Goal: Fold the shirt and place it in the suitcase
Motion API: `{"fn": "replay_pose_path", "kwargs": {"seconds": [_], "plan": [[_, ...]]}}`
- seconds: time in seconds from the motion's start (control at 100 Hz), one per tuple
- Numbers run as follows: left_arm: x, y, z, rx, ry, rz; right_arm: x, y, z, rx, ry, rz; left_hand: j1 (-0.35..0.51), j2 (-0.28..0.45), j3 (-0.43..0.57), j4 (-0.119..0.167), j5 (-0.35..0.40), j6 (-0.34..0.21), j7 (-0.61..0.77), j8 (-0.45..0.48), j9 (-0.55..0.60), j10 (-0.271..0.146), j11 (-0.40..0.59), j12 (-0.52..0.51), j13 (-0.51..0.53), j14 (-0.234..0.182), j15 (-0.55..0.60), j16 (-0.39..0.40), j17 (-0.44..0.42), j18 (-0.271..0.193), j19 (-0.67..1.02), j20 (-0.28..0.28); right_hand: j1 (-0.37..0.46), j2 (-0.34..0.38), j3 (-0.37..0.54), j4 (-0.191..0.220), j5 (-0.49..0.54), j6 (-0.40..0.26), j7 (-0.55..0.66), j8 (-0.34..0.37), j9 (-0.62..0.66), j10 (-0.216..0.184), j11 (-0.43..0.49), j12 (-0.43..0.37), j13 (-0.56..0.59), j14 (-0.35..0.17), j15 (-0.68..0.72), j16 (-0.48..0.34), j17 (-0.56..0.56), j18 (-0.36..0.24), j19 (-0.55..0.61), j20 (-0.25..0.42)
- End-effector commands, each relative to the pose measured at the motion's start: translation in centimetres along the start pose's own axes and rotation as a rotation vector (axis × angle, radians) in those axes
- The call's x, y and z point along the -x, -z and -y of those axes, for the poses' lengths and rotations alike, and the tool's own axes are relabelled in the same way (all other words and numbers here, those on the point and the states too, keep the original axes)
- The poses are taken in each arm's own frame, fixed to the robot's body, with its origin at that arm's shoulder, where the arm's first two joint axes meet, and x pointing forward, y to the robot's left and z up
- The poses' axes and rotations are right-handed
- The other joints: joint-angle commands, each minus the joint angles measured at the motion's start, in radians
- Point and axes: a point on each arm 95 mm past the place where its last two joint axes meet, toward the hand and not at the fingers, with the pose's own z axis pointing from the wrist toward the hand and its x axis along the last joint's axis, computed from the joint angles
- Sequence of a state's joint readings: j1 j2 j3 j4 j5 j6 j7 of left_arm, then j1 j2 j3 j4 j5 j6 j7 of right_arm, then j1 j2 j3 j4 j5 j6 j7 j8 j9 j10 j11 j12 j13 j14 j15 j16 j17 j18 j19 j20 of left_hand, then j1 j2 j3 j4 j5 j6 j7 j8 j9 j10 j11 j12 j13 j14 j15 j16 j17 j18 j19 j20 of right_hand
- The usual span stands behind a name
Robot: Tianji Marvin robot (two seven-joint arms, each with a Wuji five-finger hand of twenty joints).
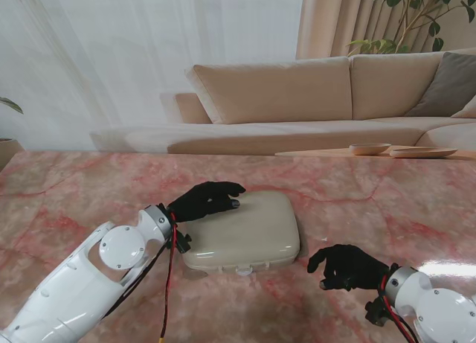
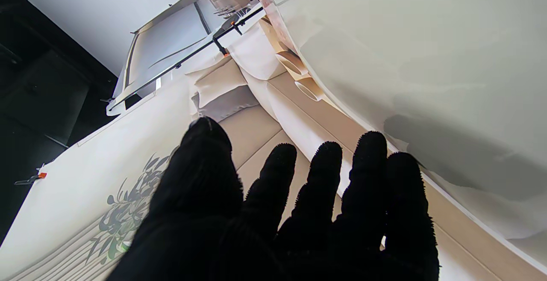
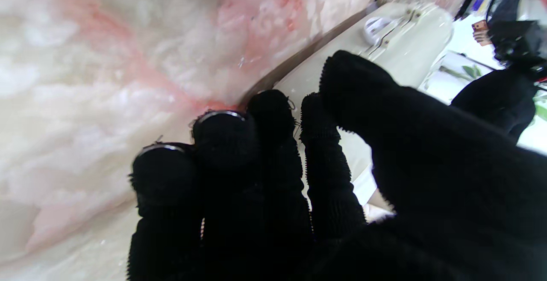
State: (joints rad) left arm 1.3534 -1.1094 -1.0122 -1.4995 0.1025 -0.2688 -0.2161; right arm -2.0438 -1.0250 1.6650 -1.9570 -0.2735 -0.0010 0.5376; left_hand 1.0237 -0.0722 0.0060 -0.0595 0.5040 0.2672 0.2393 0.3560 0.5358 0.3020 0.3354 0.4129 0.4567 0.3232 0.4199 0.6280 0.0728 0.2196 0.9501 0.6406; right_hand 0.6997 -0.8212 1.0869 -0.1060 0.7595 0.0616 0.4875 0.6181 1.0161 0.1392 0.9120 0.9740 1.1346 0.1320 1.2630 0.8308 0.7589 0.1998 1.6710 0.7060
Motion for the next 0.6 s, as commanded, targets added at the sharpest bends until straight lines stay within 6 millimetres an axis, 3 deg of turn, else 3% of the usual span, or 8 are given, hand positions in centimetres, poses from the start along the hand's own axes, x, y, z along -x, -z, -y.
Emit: {"fn": "replay_pose_path", "kwargs": {"seconds": [0.0, 0.06, 0.09, 0.12, 0.18, 0.38, 0.59], "plan": [[0.9, 0.1, -0.9, 0.025, 0.012, 0.023, 0.4, 0.1, 0.9, -0.053, -0.013, 0.002, -0.002, 0.042, -0.036, 0.019, 0.002, -0.049, 0.009, 0.009, -0.013, -0.030, -0.014, -0.007, -0.007, 0.018, -0.017, -0.014, 0.011, 0.058, -0.011, -0.031, 0.032, -0.012, 0.024, -0.026, 0.004, -0.031, 0.019, -0.015, 0.024, -0.005, 0.044, 0.025, 0.059, -0.036, 0.047, 0.019, 0.033, -0.040, 0.091, -0.023], [1.1, 0.0, -0.9, 0.029, 0.016, 0.026, 0.4, 0.0, 1.1, -0.070, -0.024, -0.010, -0.003, 0.042, -0.036, 0.019, 0.000, -0.051, 0.010, 0.010, -0.013, -0.032, -0.013, -0.006, -0.006, 0.017, -0.015, -0.014, 0.011, 0.059, -0.008, -0.032, 0.029, 0.001, 0.016, -0.022, -0.001, -0.036, 0.017, -0.018, 0.029, -0.006, 0.054, 0.028, 0.068, -0.040, 0.064, 0.022, 0.039, -0.045, 0.100, -0.022], [1.3, 0.0, -1.0, 0.030, 0.018, 0.027, 0.4, 0.0, 1.2, -0.079, -0.032, -0.015, -0.003, 0.042, -0.036, 0.019, 0.000, -0.051, 0.010, 0.010, -0.013, -0.031, -0.013, -0.006, -0.006, 0.018, -0.015, -0.014, 0.010, 0.058, -0.008, -0.033, 0.022, 0.014, 0.008, -0.015, -0.002, -0.039, 0.017, -0.019, 0.034, -0.006, 0.062, 0.030, 0.074, -0.042, 0.078, 0.024, 0.139, -0.063, 0.105, -0.030], [1.4, 0.0, -1.0, 0.030, 0.021, 0.030, 0.5, -0.1, 1.4, -0.090, -0.041, -0.022, -0.002, 0.042, -0.036, 0.019, -0.001, -0.051, 0.010, 0.010, -0.013, -0.031, -0.012, -0.006, -0.007, 0.018, -0.015, -0.013, 0.011, 0.058, -0.007, -0.034, 0.019, 0.025, 0.001, -0.010, -0.008, -0.043, 0.014, -0.022, 0.039, -0.008, 0.070, 0.031, 0.081, -0.044, 0.089, 0.023, 0.097, -0.037, 0.095, -0.025], [1.6, -0.1, -1.0, 0.031, 0.029, 0.035, 0.6, -0.4, 1.8, -0.113, -0.064, -0.030, -0.002, 0.042, -0.036, 0.019, -0.001, -0.051, 0.012, 0.010, -0.012, -0.032, -0.011, -0.005, -0.006, 0.019, -0.013, -0.013, 0.010, 0.057, -0.005, -0.034, 0.015, 0.045, -0.014, -0.002, -0.012, -0.046, 0.009, -0.023, 0.047, -0.008, 0.084, 0.033, 0.094, -0.045, 0.114, 0.025, 0.052, -0.053, 0.142, 0.004], [2.3, -0.3, -1.3, 0.044, 0.048, 0.046, 1.0, -1.5, 3.4, -0.173, -0.122, -0.049, -0.002, 0.042, -0.036, 0.020, -0.003, -0.051, 0.015, 0.011, -0.012, -0.031, -0.009, -0.005, -0.005, 0.018, -0.010, -0.011, 0.010, 0.060, 0.000, -0.036, 0.017, 0.087, -0.030, 0.015, -0.042, -0.058, -0.022, -0.024, 0.085, -0.014, 0.131, 0.044, 0.145, -0.062, 0.187, 0.031, 0.099, -0.070, 0.207, 0.006], [3.0, -0.5, -1.6, 0.060, 0.066, 0.055, 1.2, -2.7, 4.8, -0.231, -0.180, -0.071, 0.000, 0.042, -0.035, 0.020, -0.004, -0.049, 0.018, 0.011, -0.013, -0.031, -0.008, -0.004, -0.006, 0.018, -0.008, -0.010, 0.010, 0.059, 0.004, -0.038, 0.028, 0.080, -0.014, 0.016, -0.056, -0.069, -0.029, -0.028, 0.092, -0.006, 0.149, 0.049, 0.157, -0.066, 0.221, 0.032, 0.113, -0.073, 0.224, 0.005]]}}
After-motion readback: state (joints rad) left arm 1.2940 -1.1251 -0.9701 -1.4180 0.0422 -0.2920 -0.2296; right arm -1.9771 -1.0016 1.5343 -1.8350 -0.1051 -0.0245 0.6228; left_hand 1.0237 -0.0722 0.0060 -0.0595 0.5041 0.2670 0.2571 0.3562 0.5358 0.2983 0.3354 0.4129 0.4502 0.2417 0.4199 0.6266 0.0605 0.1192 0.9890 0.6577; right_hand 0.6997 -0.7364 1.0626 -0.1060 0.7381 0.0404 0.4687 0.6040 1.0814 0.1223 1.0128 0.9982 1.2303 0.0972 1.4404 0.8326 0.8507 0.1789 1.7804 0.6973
